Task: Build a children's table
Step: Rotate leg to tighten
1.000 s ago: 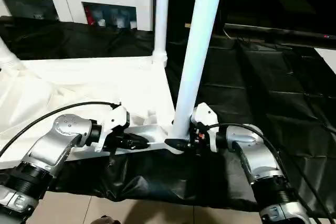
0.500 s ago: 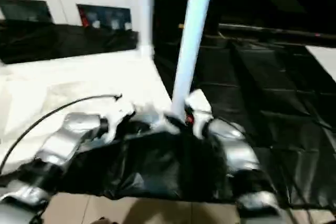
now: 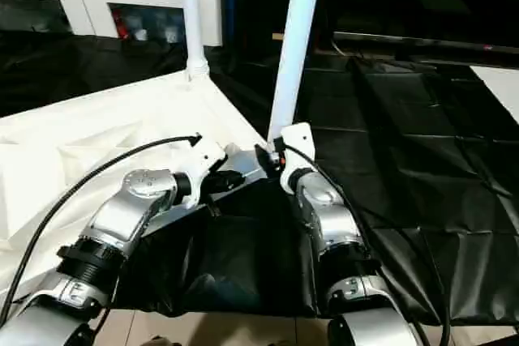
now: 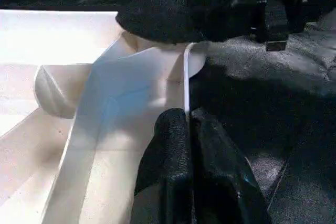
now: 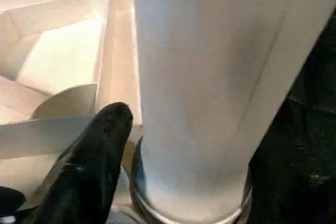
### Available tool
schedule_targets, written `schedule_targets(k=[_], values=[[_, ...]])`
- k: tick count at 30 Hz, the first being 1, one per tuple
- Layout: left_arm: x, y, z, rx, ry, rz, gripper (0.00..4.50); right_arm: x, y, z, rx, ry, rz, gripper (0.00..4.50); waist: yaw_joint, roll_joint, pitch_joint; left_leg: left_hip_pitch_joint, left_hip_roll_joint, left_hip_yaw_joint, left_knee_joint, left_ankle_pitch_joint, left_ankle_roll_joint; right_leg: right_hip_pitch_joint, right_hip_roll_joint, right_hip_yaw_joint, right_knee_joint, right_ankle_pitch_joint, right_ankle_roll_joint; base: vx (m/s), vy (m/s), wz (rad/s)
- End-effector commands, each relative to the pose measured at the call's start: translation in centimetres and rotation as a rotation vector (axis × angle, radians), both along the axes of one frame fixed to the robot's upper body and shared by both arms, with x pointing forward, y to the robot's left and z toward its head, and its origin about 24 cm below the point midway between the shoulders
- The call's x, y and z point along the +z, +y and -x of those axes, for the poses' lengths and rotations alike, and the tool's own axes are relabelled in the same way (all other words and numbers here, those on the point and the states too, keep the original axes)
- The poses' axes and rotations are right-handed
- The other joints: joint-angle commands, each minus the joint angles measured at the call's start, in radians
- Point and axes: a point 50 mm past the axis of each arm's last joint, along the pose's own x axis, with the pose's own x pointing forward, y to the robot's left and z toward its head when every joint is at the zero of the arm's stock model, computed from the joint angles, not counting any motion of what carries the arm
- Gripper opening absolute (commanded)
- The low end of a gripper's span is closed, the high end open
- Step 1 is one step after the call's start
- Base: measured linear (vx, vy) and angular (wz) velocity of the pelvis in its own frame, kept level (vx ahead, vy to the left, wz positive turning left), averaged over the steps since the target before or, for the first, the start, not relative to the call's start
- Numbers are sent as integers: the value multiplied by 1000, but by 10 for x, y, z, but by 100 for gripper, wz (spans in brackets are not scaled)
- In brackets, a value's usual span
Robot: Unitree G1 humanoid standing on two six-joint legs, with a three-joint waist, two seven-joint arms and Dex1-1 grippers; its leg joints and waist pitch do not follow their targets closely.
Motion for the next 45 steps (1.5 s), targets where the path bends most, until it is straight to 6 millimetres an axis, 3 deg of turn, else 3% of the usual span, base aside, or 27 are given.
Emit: schedule_targets(k=[1, 4, 5, 7, 9, 10, 13, 19, 22, 24, 38, 45], values=[[17, -19, 8, -156, -72, 79, 0, 1, 23, 4, 150, -7, 12, 365, 1, 0, -70, 8, 36, -8, -65, -165, 38, 55, -81, 50, -72, -181, -207, 0, 0, 0], [16, -12, 10, -171, -68, 73, 0, 2, 20, 5, 211, -21, 23, 365, -2, -1, -71, 9, 37, -8, -64, -170, 37, 56, -81, 51, -72, -184, -207, 0, 0, 0], [16, -9, 10, -180, -64, 74, 0, 3, 19, 7, 255, -25, 22, 365, -2, 6, -71, 8, 37, -9, -65, -170, 37, 56, -79, 50, -70, -165, -214, 0, 0, 0], [16, -7, 11, -185, -62, 74, 0, 4, 18, 9, 283, -27, 20, 365, -2, 5, -71, 9, 37, -7, -64, -168, 40, 54, -78, 52, -69, -149, -220, 0, 0, 0], [17, 1, 13, -231, -55, 73, 0, 9, 9, 20, 463, -37, 1, 365, 2, 5, -71, 9, 38, -8, -64, -164, 45, 58, -80, 51, -68, -138, -225, 0, 0, 0], [17, 1, 13, -232, -54, 73, 0, 9, 9, 20, 468, -38, 1, 365, 7, 3, -72, 8, 37, -8, -62, -160, 57, 62, -78, 51, -68, -127, -221, 0, 0, 0], [18, 6, 17, -286, -32, 71, 0, 12, 0, 33, 623, -58, 19, 365, 12, 1, -73, 10, 39, -7, -61, -149, 68, 59, -79, 51, -65, -114, -229, 0, 0, 0], [19, 15, 23, -363, -2, 58, 0, 11, -18, 56, 872, 1, 57, 365, 22, 0, -65, 14, 41, -6, -65, -208, 61, 52, -80, 51, -78, -235, -214, 0, 0, 0], [18, 18, 24, -381, 13, 57, 0, 11, -22, 62, 919, 29, 55, 341, 30, -1, -62, 16, 42, -9, -68, -223, 55, 50, -82, 51, -84, -294, -191, 0, 0, 0], [18, 20, 26, -393, 20, 52, 0, 10, -24, 65, 945, 50, 58, 333, 37, -7, -63, 17, 42, -9, -67, -218, 50, 49, -83, 51, -85, -313, -183, 0, 0, 0], [17, 28, 27, -404, 45, 41, 0, 7, -26, 70, 1004, 89, 113, 218, 39, -6, -67, 13, 40, -8, -65, -179, 52, 49, -81, 49, -79, -262, -190, 0, 0, 0], [16, 27, 28, -390, 44, 48, 0, 5, -26, 73, 1001, 102, 101, 199, 39, -6, -67, 13, 40, -9, -65, -182, 50, 51, -81, 49, -79, -271, -184, 0, 0, 0]])
